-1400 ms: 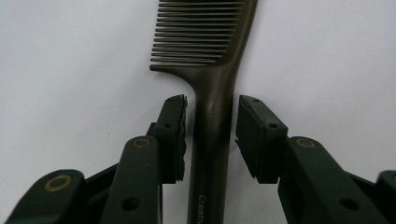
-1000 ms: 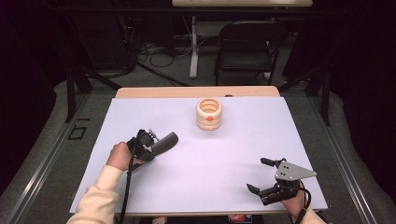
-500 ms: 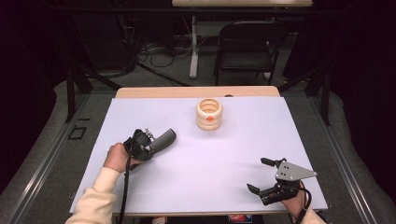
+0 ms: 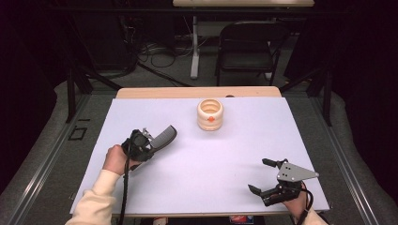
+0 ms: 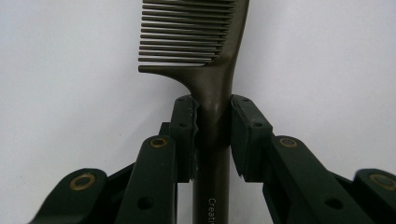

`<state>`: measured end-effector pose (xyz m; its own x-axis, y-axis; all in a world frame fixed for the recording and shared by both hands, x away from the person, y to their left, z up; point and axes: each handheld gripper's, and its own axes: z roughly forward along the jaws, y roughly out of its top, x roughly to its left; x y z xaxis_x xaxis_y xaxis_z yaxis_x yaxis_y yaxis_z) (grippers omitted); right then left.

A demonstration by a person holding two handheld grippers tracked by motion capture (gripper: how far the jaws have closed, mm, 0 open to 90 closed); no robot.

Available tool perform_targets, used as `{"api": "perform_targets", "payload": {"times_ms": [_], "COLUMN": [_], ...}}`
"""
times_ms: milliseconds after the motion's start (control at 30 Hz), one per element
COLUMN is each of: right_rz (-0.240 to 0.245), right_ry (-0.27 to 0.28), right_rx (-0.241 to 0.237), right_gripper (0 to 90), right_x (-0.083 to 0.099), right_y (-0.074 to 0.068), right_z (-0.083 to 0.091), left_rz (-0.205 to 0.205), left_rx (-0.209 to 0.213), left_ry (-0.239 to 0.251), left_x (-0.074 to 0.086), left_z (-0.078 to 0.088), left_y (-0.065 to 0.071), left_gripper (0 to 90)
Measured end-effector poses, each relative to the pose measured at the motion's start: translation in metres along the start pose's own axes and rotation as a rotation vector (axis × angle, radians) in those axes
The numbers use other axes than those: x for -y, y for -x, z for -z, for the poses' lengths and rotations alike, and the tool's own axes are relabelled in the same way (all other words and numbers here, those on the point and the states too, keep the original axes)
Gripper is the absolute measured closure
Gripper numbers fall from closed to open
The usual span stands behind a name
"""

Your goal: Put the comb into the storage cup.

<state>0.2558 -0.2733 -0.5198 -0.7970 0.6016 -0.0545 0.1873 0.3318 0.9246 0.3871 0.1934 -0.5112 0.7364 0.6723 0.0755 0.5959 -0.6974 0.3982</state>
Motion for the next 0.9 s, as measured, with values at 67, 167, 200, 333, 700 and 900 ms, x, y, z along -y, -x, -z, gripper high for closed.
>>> {"api": "perform_targets", "payload": {"times_ms": [67, 167, 200, 333, 700, 900], "right_rz": [-0.001, -0.001, -0.001, -0.002, -0.004, -0.002], "right_ry": [0.001, 0.0, 0.001, 0.002, 0.0, 0.001], "right_rx": [-0.001, 0.0, -0.001, 0.0, 0.001, 0.002], "right_gripper": [0.0, 0.0, 0.0, 0.0, 0.0, 0.0], "right_x": [0.0, 0.0, 0.0, 0.0, -0.0001, -0.0002], "right_y": [0.0, 0.0001, 0.0, 0.0, -0.0001, 0.0], "right_z": [0.0001, 0.0001, 0.0001, 0.0002, 0.0005, 0.0006], "left_rz": [-0.003, -0.002, 0.002, 0.007, 0.02, 0.019], "left_rx": [0.004, 0.0, -0.001, 0.001, 0.001, 0.001], "left_ry": [0.007, 0.024, 0.034, 0.05, 0.11, 0.13], "left_x": [0.0004, 0.0008, 0.0009, 0.0011, 0.0021, 0.0024], "left_z": [0.0012, 0.0023, 0.0025, 0.0037, 0.006, 0.0076], "left_y": [-0.0003, 0.0, 0.0004, 0.0017, 0.0027, 0.0038], "left_gripper": [72.3, 72.3, 72.3, 72.3, 72.3, 72.3]}}
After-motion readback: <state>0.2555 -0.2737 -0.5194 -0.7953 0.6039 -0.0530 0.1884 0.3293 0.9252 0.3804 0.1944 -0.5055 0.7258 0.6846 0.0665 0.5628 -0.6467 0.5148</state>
